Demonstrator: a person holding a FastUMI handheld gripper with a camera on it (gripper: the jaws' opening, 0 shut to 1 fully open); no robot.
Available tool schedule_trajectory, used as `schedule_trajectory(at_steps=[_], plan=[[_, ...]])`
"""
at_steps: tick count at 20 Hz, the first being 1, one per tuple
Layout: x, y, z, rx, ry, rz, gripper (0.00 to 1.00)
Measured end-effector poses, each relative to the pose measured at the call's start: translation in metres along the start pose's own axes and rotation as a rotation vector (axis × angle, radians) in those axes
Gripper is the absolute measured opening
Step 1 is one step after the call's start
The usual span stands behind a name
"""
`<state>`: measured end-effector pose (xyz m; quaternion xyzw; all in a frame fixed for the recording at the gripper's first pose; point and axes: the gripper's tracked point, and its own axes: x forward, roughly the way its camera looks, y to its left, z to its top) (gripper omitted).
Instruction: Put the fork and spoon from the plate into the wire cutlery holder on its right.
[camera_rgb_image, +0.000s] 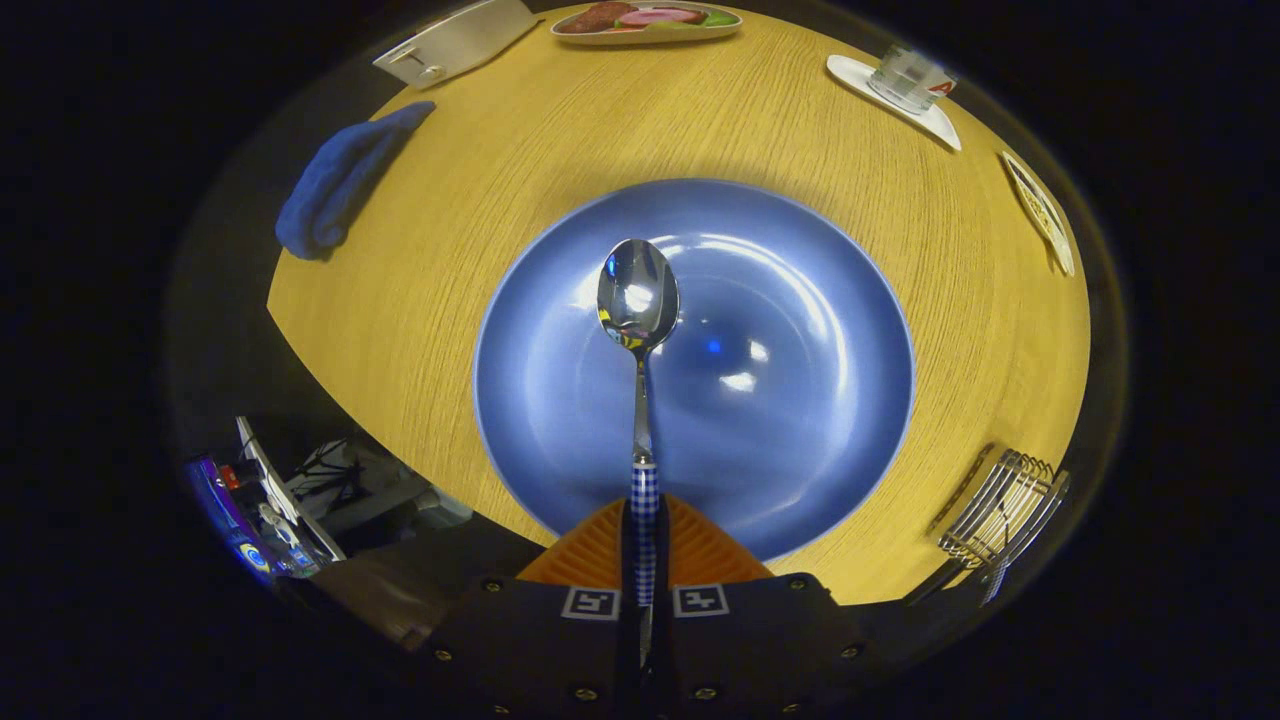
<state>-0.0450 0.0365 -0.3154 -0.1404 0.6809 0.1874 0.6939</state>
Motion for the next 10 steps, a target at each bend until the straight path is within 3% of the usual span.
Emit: schedule_trajectory(at_steps=[10], plan=[[-0.044, -0.027, -0.026, -0.028, 0.029, -0.012, 0.05]])
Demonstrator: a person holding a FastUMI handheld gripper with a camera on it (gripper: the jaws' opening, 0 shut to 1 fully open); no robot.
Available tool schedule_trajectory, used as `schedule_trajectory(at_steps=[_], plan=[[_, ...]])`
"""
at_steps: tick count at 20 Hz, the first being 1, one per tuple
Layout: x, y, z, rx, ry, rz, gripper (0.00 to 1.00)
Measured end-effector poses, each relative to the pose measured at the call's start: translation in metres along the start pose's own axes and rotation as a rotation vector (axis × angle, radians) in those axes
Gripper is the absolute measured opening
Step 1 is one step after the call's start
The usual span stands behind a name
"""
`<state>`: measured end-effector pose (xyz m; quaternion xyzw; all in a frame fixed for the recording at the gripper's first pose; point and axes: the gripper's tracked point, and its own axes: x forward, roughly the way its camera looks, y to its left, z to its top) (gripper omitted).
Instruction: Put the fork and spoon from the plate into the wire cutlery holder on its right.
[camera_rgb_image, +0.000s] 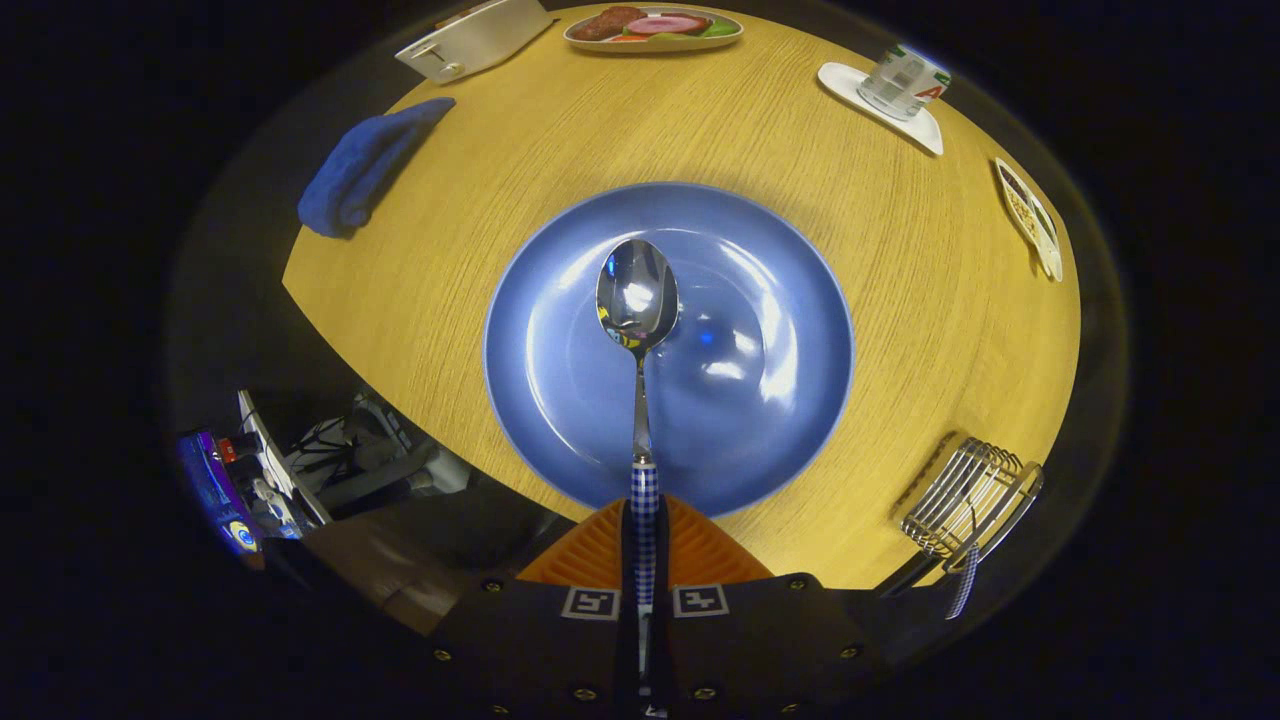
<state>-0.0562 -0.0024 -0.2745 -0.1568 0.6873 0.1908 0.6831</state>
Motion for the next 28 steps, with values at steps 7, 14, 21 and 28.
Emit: schedule_trajectory(at_steps=[7, 14, 21, 28], plan=[[-0.027, -0.036, -0.021, 0.052, -0.010, -0.037, 0.05], [-0.048, -0.054, -0.039, 0.091, -0.008, -0.025, 0.05], [-0.083, -0.093, -0.064, 0.103, 0.015, -0.064, 0.05], [-0.105, -0.135, -0.093, 0.206, 0.057, -0.037, 0.05]])
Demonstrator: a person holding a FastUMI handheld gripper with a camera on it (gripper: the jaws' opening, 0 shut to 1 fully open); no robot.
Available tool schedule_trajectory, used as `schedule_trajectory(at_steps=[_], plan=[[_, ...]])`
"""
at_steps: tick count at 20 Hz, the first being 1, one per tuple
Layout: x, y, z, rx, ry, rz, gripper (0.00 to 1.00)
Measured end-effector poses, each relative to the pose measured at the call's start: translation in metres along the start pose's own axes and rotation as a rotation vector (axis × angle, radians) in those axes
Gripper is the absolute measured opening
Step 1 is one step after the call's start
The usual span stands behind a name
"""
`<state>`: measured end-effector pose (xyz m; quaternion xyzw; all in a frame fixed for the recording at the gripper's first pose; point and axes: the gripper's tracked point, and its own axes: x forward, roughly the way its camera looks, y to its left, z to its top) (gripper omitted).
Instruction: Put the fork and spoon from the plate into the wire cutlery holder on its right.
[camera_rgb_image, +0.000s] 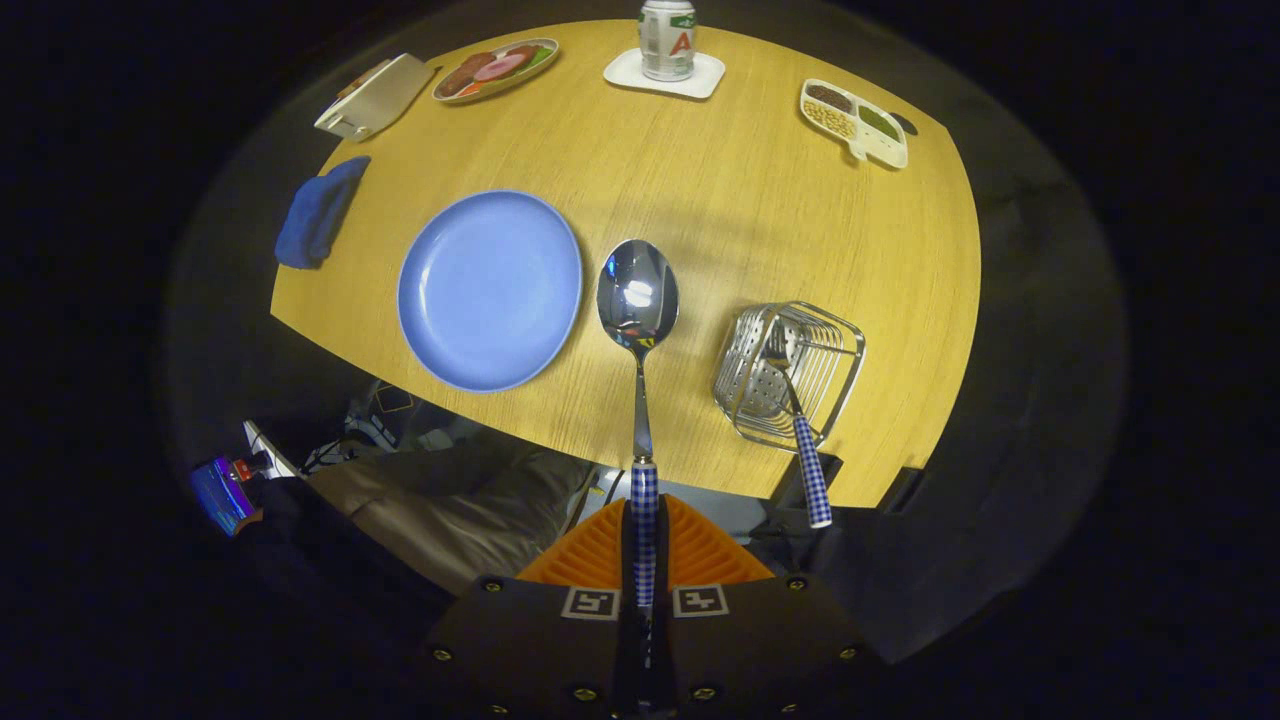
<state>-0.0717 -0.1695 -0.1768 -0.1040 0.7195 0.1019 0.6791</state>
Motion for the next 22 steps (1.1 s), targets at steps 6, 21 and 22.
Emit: schedule_trajectory(at_steps=[6, 21, 22], plan=[[0.002, -0.027, -0.013, 0.086, 0.036, 0.012, 0.05], [0.036, -0.058, -0.018, 0.273, 0.206, 0.106, 0.05], [0.038, -0.060, -0.017, 0.272, 0.226, 0.104, 0.05]])
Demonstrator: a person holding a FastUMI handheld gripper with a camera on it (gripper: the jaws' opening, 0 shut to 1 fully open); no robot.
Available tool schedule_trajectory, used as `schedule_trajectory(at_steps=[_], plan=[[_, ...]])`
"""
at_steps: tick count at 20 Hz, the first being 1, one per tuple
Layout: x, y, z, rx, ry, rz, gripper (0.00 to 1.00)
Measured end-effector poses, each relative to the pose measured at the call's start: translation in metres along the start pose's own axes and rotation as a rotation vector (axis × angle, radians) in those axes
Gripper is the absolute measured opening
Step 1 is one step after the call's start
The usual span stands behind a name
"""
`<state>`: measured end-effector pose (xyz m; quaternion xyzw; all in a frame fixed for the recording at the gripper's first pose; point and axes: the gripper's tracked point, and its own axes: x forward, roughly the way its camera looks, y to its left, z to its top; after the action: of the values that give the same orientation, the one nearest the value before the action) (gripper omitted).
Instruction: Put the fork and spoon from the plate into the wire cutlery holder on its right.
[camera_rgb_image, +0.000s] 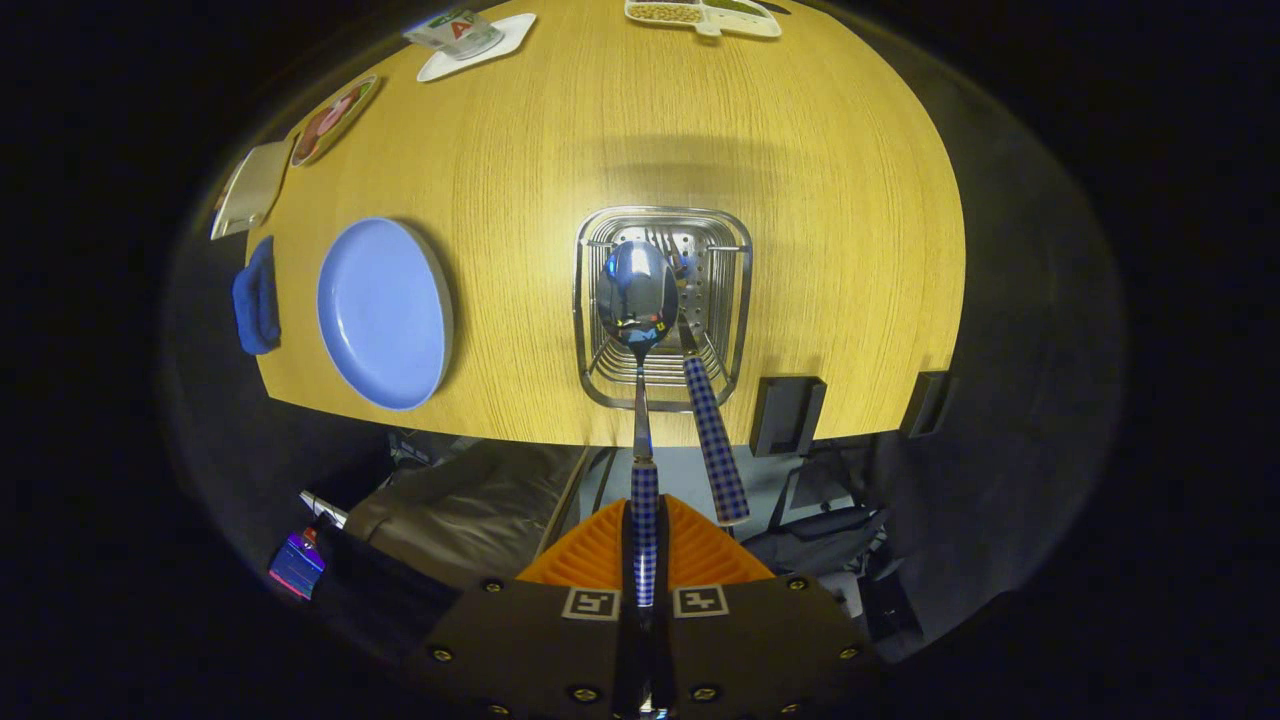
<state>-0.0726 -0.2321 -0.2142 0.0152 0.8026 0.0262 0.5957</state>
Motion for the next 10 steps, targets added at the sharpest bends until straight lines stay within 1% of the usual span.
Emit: schedule_trajectory(at_steps=[3, 10], plan=[[0.004, 0.003, 0.006, 0.011, 0.051, -0.005, 0.05], [0.005, 0.005, 0.015, -0.007, 0.182, -0.032, 0.05]])
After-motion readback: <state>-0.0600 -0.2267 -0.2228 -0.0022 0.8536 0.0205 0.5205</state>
